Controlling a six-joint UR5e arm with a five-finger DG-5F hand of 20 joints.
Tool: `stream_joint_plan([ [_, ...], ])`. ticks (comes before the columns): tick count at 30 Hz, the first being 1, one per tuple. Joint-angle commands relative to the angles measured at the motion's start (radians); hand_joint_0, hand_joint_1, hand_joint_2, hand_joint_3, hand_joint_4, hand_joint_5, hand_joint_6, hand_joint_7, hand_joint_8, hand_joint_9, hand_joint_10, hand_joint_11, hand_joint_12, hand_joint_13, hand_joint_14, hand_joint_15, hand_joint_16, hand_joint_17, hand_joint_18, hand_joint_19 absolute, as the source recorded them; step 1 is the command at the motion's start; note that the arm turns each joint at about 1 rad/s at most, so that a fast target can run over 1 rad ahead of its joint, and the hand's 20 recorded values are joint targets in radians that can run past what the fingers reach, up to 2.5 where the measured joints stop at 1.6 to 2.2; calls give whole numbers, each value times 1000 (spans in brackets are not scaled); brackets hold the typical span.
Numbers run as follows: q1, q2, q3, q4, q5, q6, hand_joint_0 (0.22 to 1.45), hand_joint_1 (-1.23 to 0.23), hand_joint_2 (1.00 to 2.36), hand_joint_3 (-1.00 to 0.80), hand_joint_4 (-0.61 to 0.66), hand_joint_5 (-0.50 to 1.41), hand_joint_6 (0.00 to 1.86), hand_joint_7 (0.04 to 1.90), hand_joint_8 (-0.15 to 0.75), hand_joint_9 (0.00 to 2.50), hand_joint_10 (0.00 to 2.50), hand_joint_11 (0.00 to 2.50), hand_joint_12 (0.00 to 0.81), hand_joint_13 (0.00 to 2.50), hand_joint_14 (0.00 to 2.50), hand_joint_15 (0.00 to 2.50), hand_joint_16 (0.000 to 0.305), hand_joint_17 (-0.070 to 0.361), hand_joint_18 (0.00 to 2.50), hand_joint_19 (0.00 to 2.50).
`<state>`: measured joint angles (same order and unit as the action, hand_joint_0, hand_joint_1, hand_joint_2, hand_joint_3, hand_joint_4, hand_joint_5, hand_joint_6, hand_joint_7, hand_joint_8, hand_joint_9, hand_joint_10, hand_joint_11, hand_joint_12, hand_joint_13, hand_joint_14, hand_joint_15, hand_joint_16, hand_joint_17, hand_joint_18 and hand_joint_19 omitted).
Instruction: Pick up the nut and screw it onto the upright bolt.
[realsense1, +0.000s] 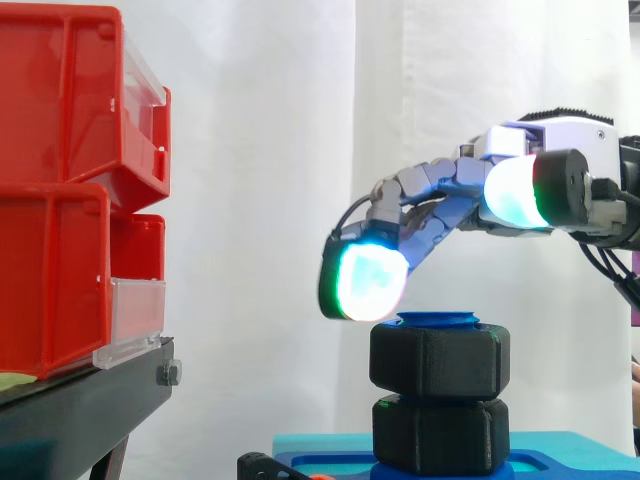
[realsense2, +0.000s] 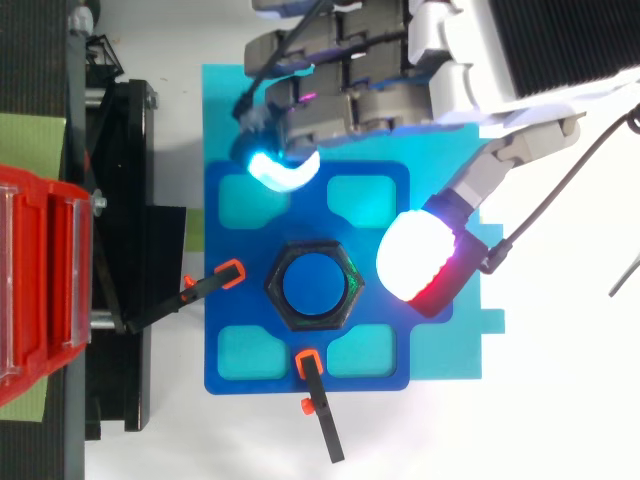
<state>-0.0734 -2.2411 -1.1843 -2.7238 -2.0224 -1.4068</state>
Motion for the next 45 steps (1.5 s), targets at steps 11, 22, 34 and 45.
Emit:
stream_joint_plan([
  [11, 41, 0, -32, 33, 33, -14, 477, -59, 1000, -500, 187, -155, 501, 628, 233, 569, 0, 0, 287, 429, 0, 0, 32, 71, 166, 0],
  [22, 72, -2, -35, 27, 53, -12, 476, -46, 1000, -500, 231, -119, 503, 838, 245, 562, 0, 0, 289, 428, 0, 0, 32, 72, 158, 0],
  [34, 67, -2, -37, 6, 51, -14, 487, -70, 1000, -500, 279, -73, 504, 1101, 271, 643, 0, 0, 274, 480, 0, 0, 29, 64, 197, 0],
  [45, 50, -2, -37, -8, 48, -14, 499, -116, 1000, -500, 236, -23, 503, 1358, 282, 736, 0, 0, 260, 539, 0, 0, 26, 58, 263, 0],
])
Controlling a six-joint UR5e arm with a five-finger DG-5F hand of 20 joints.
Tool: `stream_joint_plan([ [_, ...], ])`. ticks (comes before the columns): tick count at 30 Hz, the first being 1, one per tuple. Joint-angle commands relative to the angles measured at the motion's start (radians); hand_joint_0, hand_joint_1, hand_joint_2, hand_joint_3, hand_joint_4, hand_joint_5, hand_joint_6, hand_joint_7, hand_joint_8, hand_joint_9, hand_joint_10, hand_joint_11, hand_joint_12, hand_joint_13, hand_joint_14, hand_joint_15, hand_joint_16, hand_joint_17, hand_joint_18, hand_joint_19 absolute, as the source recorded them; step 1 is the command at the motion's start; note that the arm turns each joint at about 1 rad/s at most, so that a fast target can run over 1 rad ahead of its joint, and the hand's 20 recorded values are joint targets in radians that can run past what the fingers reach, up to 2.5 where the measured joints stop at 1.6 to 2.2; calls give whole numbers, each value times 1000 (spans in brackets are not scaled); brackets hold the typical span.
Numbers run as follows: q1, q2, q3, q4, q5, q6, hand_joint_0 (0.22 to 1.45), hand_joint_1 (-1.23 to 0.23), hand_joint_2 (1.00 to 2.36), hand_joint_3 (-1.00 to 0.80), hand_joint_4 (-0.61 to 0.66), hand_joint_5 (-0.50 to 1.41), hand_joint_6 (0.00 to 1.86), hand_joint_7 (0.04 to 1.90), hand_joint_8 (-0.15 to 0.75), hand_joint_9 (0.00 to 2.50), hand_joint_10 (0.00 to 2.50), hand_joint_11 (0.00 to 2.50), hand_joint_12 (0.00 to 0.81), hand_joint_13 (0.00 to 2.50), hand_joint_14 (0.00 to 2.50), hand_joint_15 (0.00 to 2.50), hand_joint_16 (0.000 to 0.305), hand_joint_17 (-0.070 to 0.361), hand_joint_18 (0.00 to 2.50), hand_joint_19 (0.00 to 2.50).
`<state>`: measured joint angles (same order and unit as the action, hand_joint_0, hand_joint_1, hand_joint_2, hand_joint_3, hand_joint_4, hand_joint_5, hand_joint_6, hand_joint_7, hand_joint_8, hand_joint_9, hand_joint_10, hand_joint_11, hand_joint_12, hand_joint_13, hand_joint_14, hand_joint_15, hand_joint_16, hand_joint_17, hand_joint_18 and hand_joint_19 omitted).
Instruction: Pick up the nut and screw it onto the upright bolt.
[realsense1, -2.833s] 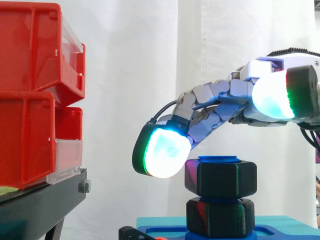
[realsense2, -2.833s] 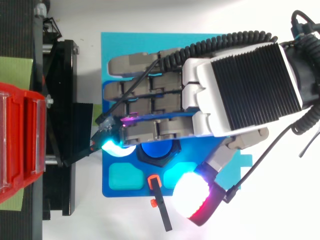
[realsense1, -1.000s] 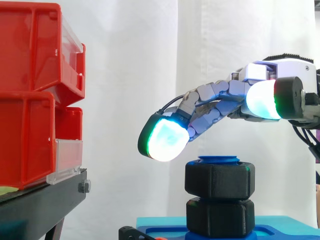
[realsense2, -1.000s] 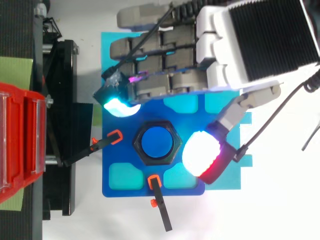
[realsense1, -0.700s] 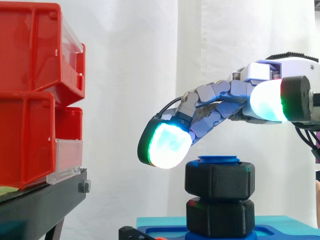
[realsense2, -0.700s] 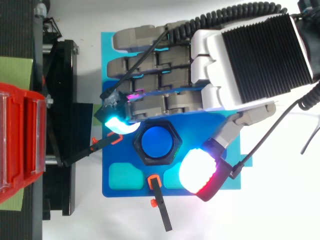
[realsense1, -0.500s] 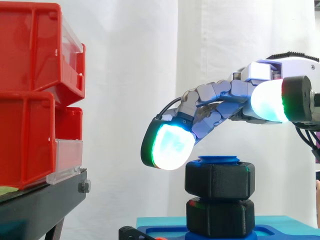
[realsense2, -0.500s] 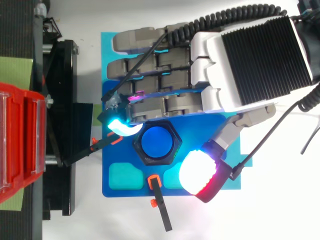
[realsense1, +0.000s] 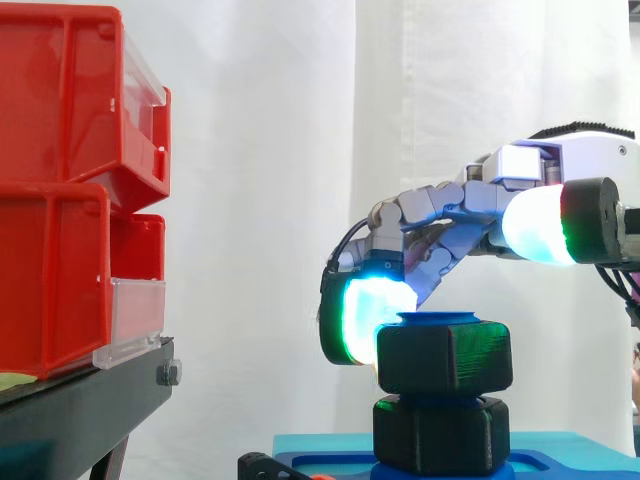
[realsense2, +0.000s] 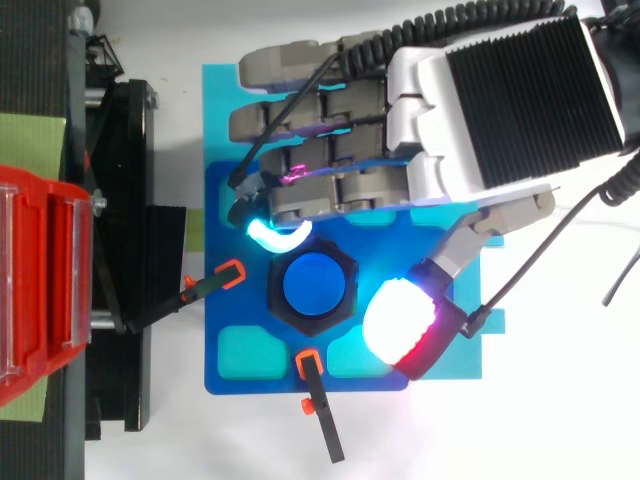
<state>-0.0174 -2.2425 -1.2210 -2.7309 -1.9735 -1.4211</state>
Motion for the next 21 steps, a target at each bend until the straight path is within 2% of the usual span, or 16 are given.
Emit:
stream_joint_plan([
  [1, -10, 0, 0, -1, -2, 1, 500, -125, 1000, -500, 239, -13, 502, 1396, 279, 743, 0, 0, 257, 552, 0, 0, 25, 57, 275, 0],
  [3, -13, 1, 0, -3, -4, 1, 502, -137, 1000, -500, 234, 9, 521, 1386, 284, 798, 0, 0, 249, 590, 0, 0, 24, 55, 308, 0],
  [4, -16, 1, 0, -3, -7, 1, 506, -151, 1000, -500, 217, 11, 567, 1269, 286, 862, 0, 0, 238, 613, 0, 0, 23, 52, 339, 0],
  [7, -26, 0, 0, -1, -12, 1, 511, -167, 1000, -500, 186, 21, 620, 1157, 282, 964, 0, 0, 219, 695, 0, 0, 20, 45, 435, 0],
  [10, -33, 1, 0, 5, -16, -1, 517, -178, 1000, -500, 160, 30, 625, 1148, 273, 1023, 0, 0, 202, 734, 0, 0, 19, 42, 476, 0],
  [14, -44, 1, 0, 17, -33, -1, 516, -169, 1000, -500, 178, 33, 565, 1266, 276, 1007, 0, 0, 212, 718, 0, 0, 19, 43, 456, 0],
  [15, -45, 1, 0, 17, -36, -1, 513, -158, 1000, -500, 192, 32, 500, 1373, 280, 985, 0, 0, 217, 695, 0, 0, 20, 45, 429, 0],
  [17, -50, 1, 1, 17, -47, 1, 508, -138, 1000, -500, 205, -6, 504, 1272, 278, 949, 0, 0, 226, 659, 0, 0, 21, 48, 386, 0],
  [19, -55, 1, 1, 19, -54, 1, 497, -102, 1000, -500, 259, -69, 504, 1040, 273, 849, 0, 0, 251, 597, 0, 0, 24, 55, 319, 0],
  [20, -56, 1, 1, 25, -56, 1, 496, -97, 1000, -500, 261, -79, 504, 997, 271, 831, 0, 0, 252, 593, 0, 0, 24, 55, 317, 0],
  [21, -58, 1, 3, 33, -56, 1, 491, -90, 1000, -500, 236, -97, 503, 871, 259, 793, 0, 0, 254, 569, 0, 0, 26, 58, 284, 0],
])
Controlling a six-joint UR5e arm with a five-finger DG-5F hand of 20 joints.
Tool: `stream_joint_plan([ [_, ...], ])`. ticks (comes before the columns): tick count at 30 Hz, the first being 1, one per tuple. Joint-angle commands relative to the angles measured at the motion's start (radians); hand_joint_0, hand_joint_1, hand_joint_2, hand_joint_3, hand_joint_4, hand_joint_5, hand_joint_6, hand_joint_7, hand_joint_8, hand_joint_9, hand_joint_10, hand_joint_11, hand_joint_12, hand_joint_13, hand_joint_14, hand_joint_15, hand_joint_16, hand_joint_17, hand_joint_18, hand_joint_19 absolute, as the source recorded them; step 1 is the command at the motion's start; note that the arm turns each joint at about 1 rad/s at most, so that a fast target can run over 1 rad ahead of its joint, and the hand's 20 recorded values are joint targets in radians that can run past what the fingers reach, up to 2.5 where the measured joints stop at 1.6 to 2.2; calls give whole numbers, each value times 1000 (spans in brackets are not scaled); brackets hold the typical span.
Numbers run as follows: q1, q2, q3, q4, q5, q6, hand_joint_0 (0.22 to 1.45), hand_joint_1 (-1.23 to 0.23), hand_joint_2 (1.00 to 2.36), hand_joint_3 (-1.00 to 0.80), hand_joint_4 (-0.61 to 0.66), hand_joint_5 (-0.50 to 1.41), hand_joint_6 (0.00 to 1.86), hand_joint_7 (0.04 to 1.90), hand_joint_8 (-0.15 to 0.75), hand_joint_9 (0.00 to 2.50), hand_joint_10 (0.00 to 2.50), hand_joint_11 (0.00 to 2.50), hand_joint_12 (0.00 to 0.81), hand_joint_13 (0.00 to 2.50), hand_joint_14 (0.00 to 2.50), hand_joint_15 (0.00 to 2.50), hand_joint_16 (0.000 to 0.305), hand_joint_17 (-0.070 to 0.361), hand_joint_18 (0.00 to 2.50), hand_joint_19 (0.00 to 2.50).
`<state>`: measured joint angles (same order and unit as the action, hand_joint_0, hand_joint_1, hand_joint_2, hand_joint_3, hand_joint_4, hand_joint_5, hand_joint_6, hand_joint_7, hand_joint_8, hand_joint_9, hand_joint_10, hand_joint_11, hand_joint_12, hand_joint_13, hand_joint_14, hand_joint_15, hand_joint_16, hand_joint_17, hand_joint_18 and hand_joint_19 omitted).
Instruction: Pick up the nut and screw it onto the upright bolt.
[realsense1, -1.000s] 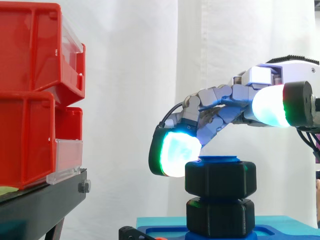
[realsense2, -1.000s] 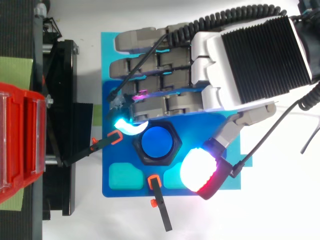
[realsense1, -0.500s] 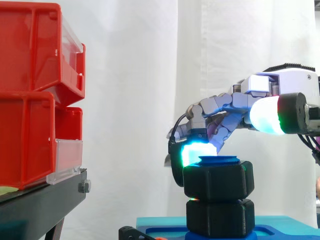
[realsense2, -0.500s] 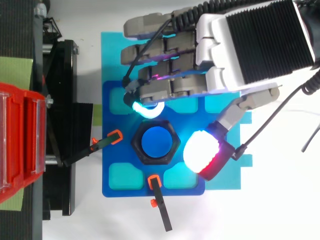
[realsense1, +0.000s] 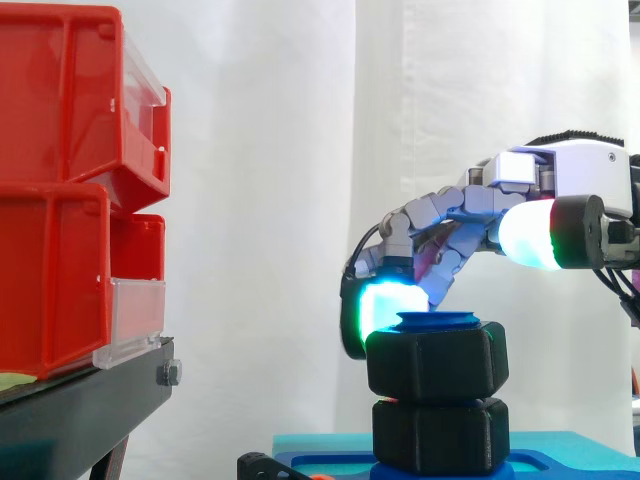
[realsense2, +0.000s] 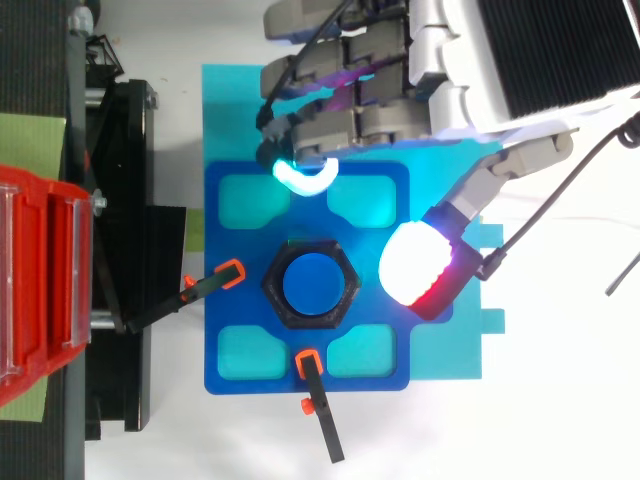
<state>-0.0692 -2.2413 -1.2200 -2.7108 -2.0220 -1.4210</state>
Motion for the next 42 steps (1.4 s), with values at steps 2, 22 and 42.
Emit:
stream_joint_plan([
  [2, -6, 0, 2, 29, -7, 2, 486, -75, 1000, -500, 210, -117, 503, 769, 247, 740, 0, 0, 262, 530, 0, 0, 27, 61, 264, 0],
  [22, 57, -1, -3, 80, 8, 2, 472, -36, 1000, -500, 199, -140, 502, 652, 228, 591, 0, 0, 288, 415, 0, 0, 33, 75, 175, 0],
  [42, 94, -3, -82, 194, 62, 33, 476, -46, 1000, -500, 207, -118, 503, 764, 246, 623, 0, 0, 295, 431, 0, 0, 33, 74, 193, 0],
])
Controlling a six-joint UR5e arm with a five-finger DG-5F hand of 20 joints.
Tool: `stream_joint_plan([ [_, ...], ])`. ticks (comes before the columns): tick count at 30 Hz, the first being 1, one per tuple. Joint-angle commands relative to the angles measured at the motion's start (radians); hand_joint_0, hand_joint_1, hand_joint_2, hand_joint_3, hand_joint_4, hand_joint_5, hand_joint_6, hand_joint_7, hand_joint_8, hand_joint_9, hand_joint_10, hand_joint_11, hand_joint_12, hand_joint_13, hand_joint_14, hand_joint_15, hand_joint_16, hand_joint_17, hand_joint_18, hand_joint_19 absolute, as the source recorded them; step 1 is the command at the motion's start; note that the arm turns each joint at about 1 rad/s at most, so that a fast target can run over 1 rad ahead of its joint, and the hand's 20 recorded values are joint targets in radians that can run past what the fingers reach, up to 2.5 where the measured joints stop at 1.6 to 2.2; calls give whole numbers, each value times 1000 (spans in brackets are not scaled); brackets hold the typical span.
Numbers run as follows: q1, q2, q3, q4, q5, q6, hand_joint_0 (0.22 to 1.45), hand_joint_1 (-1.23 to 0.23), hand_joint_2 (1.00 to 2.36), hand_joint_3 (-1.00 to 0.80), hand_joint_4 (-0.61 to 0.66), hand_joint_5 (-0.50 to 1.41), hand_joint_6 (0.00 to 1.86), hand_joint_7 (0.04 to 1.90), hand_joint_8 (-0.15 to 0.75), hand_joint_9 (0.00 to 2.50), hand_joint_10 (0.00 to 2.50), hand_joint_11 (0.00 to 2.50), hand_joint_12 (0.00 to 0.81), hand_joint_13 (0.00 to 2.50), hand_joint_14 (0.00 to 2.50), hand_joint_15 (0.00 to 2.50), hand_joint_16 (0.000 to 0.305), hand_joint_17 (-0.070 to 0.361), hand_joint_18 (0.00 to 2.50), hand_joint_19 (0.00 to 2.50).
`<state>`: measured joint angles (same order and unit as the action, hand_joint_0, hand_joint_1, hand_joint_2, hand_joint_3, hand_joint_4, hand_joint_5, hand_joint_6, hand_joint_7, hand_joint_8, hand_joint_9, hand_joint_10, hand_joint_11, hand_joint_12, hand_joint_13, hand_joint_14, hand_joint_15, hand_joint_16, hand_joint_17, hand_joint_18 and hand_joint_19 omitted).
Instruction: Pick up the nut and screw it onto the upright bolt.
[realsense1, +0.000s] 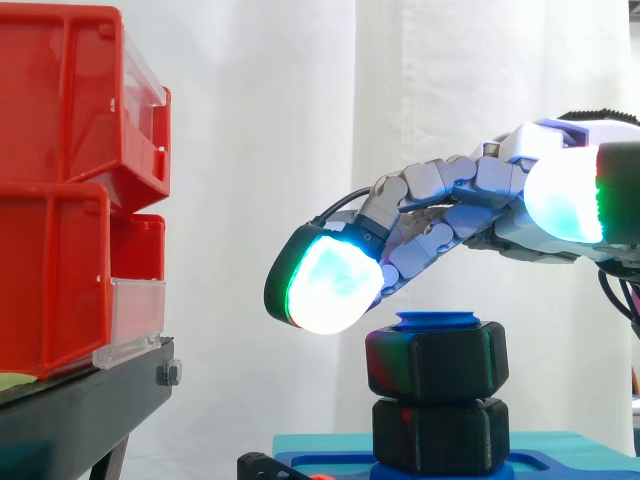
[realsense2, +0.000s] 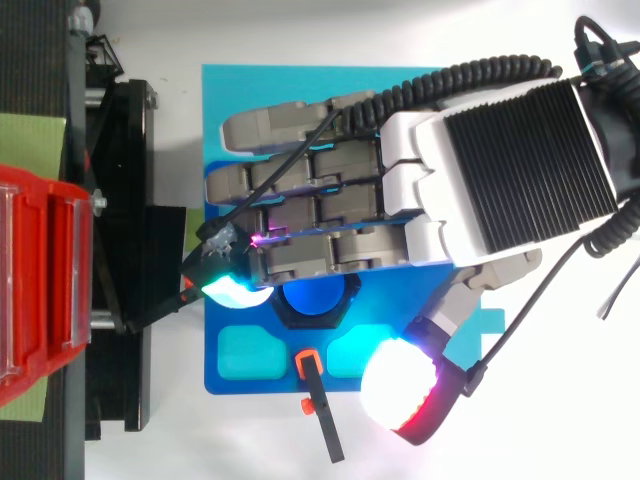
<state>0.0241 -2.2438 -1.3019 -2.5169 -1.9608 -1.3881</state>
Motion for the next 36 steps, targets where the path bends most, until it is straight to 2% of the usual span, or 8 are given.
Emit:
stream_joint_plan([
  [1, 0, 0, 0, 0, 0, 0, 476, -47, 1000, -500, 209, -118, 503, 764, 248, 625, 0, 0, 296, 432, 0, 0, 33, 74, 195, 0],
  [12, -16, 1, 0, -28, -4, -3, 477, -54, 1000, -500, 215, -114, 503, 783, 249, 624, 0, 0, 297, 437, 0, 0, 33, 75, 201, 0],
  [14, -21, 1, 0, -34, -6, -3, 478, -54, 1000, -500, 228, -105, 503, 831, 255, 632, 0, 0, 296, 441, 0, 0, 33, 74, 199, 0],
  [19, -33, 1, 0, -56, -7, -3, 485, -66, 1000, -500, 261, -67, 505, 1111, 266, 672, 0, 0, 283, 473, 0, 0, 31, 69, 211, 0],
  [27, -44, 0, 0, -60, -10, -9, 501, -98, 1000, -500, 215, 12, 502, 1267, 273, 792, 0, 0, 256, 559, 0, 0, 26, 59, 287, 0],
  [28, -50, 1, 0, -60, -10, -9, 503, -107, 1000, -500, 213, 21, 502, 1292, 275, 818, 0, 0, 252, 573, 0, 0, 25, 57, 299, 0],
  [32, -61, 1, 0, -57, -24, -9, 510, -124, 1000, -500, 169, 44, 516, 1321, 274, 918, 0, 0, 237, 619, 0, 0, 23, 52, 358, 0],
  [36, -72, 1, 0, -54, -41, -9, 520, -155, 1000, -500, 115, 54, 577, 1209, 249, 1084, 0, 0, 198, 740, 0, 0, 19, 42, 484, 0],
])
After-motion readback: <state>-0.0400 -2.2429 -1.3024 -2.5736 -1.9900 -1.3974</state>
